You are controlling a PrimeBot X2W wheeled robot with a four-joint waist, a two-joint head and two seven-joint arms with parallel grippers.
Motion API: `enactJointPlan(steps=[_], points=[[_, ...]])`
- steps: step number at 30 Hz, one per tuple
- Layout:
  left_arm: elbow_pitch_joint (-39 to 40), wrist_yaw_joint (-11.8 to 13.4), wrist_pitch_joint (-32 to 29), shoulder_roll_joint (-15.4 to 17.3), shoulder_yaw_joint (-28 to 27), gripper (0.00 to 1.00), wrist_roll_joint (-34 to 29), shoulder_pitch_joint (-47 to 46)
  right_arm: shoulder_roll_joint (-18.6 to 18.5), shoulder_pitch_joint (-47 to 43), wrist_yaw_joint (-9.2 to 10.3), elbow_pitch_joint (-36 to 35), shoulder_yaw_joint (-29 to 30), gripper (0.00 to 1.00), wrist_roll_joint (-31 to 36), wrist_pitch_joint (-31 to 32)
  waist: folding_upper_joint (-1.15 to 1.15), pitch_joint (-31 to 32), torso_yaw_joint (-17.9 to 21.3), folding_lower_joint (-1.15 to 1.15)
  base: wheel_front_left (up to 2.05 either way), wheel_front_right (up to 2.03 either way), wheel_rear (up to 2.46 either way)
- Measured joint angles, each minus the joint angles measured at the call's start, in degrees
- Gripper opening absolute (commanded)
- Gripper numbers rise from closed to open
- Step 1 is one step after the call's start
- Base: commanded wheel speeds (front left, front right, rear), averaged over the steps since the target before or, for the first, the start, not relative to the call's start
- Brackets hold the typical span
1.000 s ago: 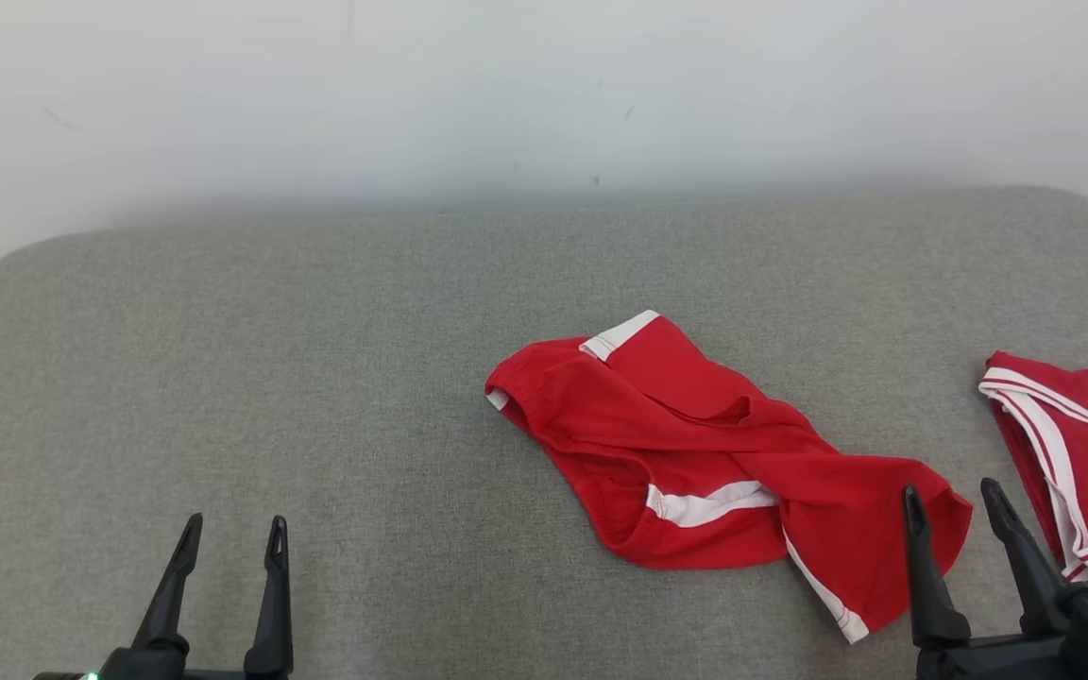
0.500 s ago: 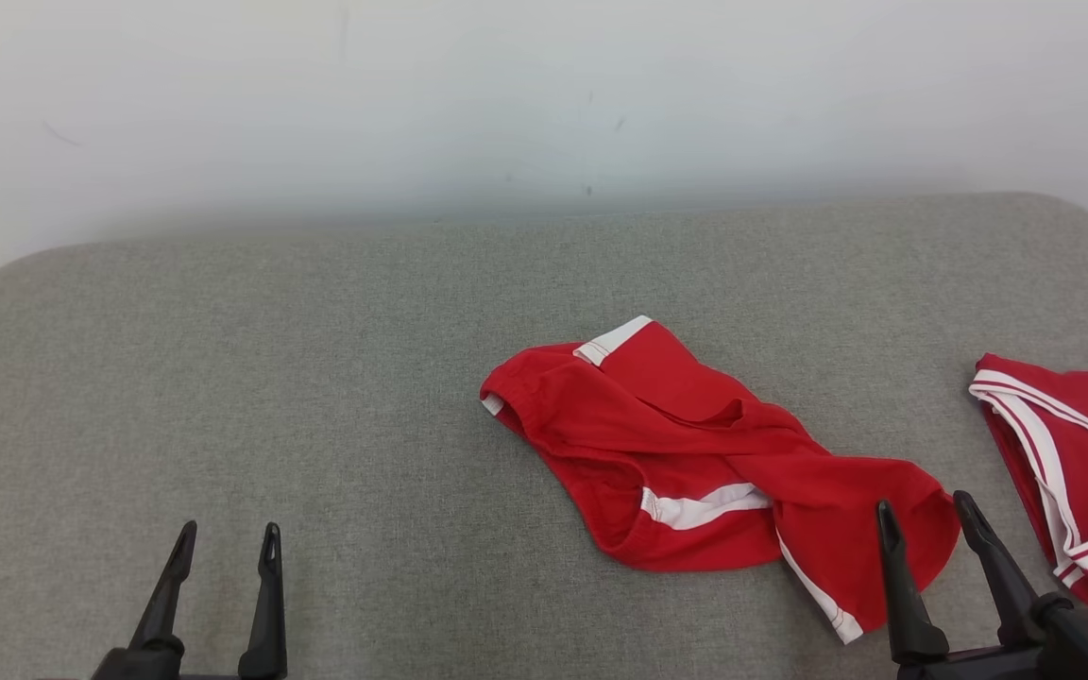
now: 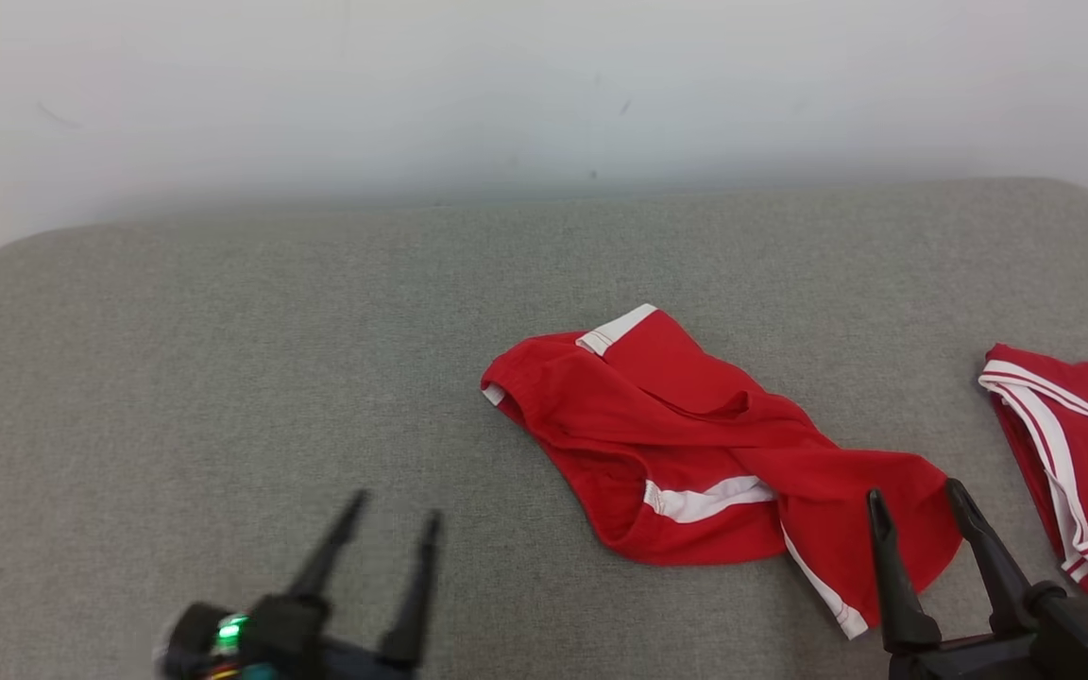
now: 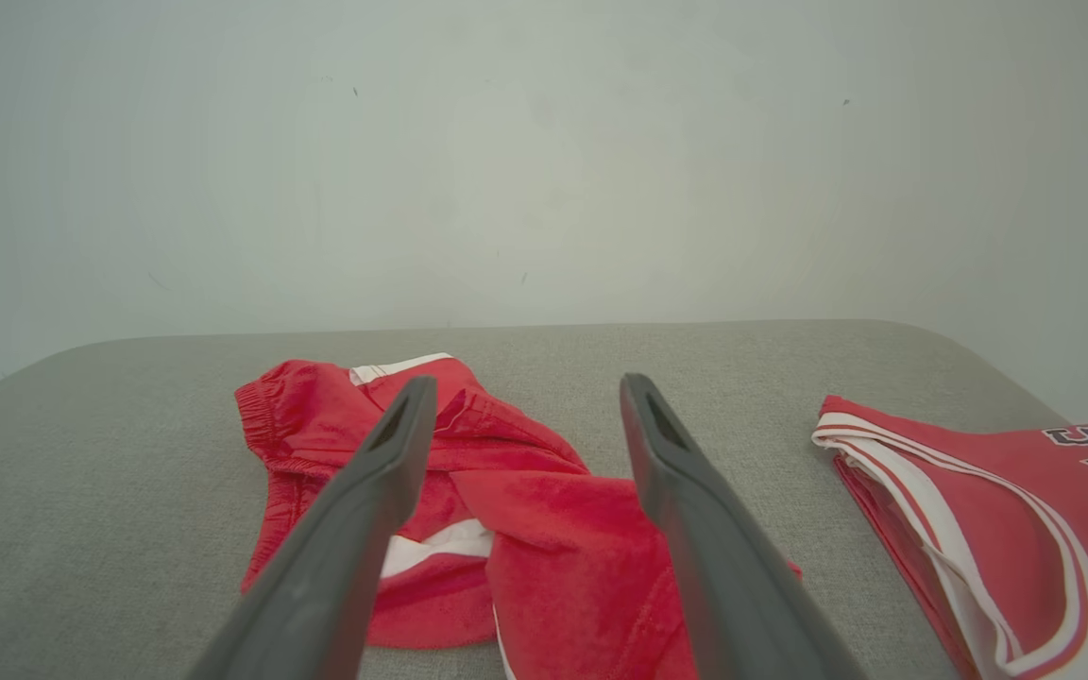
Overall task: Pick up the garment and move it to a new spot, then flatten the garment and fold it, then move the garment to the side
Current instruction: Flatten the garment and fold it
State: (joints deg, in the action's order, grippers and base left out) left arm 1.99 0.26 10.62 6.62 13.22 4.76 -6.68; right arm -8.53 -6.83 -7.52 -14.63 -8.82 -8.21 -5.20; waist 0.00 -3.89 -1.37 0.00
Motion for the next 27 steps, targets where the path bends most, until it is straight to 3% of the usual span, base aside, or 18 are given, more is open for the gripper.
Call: enactJointPlan(steps=[3,7,13,20,22,23,24,25,27], points=[[-2.1,-3.7,-3.4,-1.4,5.5,1.0,0.8,-2.5,-0.1,0.5,0.0,0.1,-0.5,1.0,-0.2,0.2,0.0,-0.5,0.6,0.0,0.0,0.0,0.0],[-5.8,-6.2,-8.8,-2.6,12.0,1.0,3.4,-6.4,-0.1,1.5,0.0,0.4,-0.9,1.0,-0.5,0.1,0.0,-1.3,2.1,0.0,0.0,0.0,0.0],[-12.3,-7.2,-13.6,-3.3,16.4,1.0,7.3,-14.1,0.4,3.0,0.0,1.6,-1.5,1.0,-0.9,-1.3,0.0,-3.4,5.7,0.01,0.0,0.0,0.0],[-21.0,-7.2,-15.1,-3.6,17.2,1.0,10.3,-20.3,1.3,4.3,0.0,4.1,-1.9,1.0,-1.6,-3.4,0.0,-5.9,11.0,0.01,0.0,0.0,0.0],[-22.6,-7.2,-15.3,-3.6,17.1,0.78,11.2,-21.2,1.3,4.7,0.0,4.4,-1.9,1.0,-1.8,-3.7,0.01,-6.4,12.0,0.0,0.0,0.0,0.0],[-23.3,-7.2,-15.1,-3.6,17.2,0.47,11.2,-21.6,1.3,4.9,0.0,4.5,-1.9,1.0,-1.8,-3.9,0.01,-6.6,12.3,0.01,0.0,0.0,0.0],[-24.0,-7.2,-15.1,-3.6,17.1,0.36,11.3,-22.0,1.4,5.0,0.0,4.6,-1.9,1.0,-1.8,-3.9,0.0,-6.8,12.7,0.01,0.0,0.0,0.0],[-25.0,-7.1,-14.6,-3.7,17.2,0.0,11.8,-22.6,1.4,5.0,0.0,4.8,-1.7,1.0,-1.8,-4.2,0.0,-7.3,13.0,0.01,0.0,0.0,0.0],[-25.7,-7.0,-13.7,-3.7,17.1,0.0,12.7,-23.0,1.4,5.1,0.0,4.9,-1.5,1.0,-1.8,-4.4,0.0,-7.6,13.2,0.01,0.0,0.0,0.0]])
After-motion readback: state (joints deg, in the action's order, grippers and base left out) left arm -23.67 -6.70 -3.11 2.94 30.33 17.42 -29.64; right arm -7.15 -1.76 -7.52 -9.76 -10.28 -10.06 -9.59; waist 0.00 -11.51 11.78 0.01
